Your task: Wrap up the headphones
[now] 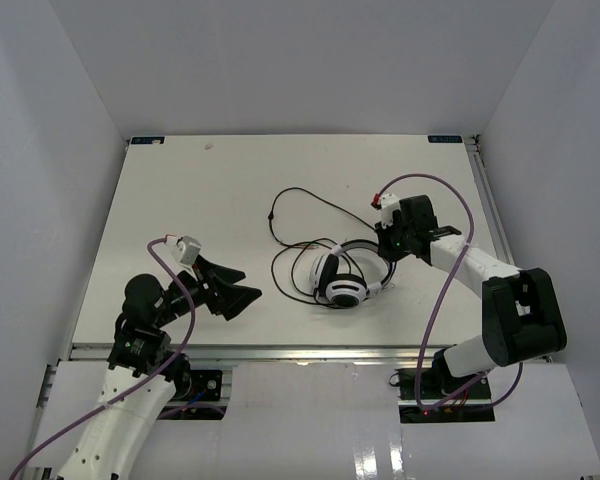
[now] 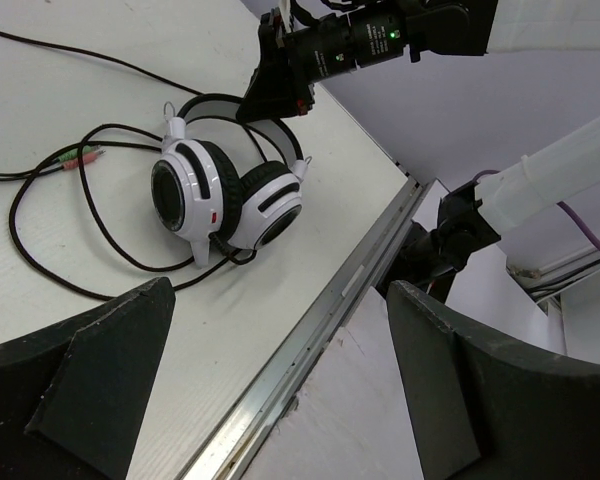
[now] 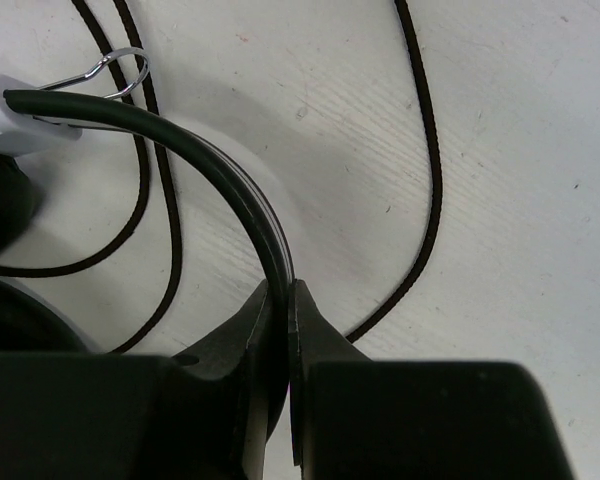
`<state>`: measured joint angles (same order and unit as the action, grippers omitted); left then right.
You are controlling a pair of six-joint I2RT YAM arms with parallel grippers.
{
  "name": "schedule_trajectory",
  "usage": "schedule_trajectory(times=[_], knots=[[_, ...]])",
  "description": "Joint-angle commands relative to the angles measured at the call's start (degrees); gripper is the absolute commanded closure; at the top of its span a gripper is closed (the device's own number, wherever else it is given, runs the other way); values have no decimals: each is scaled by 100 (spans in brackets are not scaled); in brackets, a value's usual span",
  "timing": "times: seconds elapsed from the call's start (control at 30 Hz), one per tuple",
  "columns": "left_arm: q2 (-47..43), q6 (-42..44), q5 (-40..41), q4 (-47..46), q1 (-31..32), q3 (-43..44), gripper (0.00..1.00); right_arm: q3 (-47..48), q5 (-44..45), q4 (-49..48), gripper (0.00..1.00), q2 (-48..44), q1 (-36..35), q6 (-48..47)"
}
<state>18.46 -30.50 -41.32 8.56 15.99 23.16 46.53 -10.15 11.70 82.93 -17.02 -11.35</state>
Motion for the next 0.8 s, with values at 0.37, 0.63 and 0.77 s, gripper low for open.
schedule_trajectory(times=[0.37, 0.63, 0.77], knots=[[43, -44, 1, -43, 10, -31, 2, 688, -389, 394, 66, 1175, 32, -531], [70, -53, -53, -30, 10, -31, 2, 1368, -655, 1079, 66, 1857, 32, -922], [120, -79, -109, -40, 10, -29, 2, 1305, -714, 995, 92, 1637, 30, -904]])
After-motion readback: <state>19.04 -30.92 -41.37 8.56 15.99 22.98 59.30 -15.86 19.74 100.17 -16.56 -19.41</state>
